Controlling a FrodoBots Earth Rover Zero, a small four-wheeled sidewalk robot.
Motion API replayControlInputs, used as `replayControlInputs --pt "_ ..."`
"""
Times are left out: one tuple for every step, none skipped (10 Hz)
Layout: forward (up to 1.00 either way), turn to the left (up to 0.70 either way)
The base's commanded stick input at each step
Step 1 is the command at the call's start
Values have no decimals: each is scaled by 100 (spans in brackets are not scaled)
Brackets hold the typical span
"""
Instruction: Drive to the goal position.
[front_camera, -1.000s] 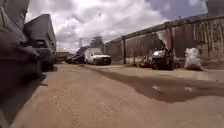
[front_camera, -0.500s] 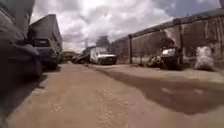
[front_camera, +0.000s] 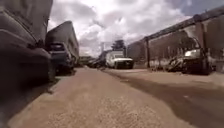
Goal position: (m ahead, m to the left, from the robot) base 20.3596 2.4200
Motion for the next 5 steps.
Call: replayControlInputs --pt "85 34" --pt "85 34" --pt "85 34" --pt "85 17" --pt "85 0"
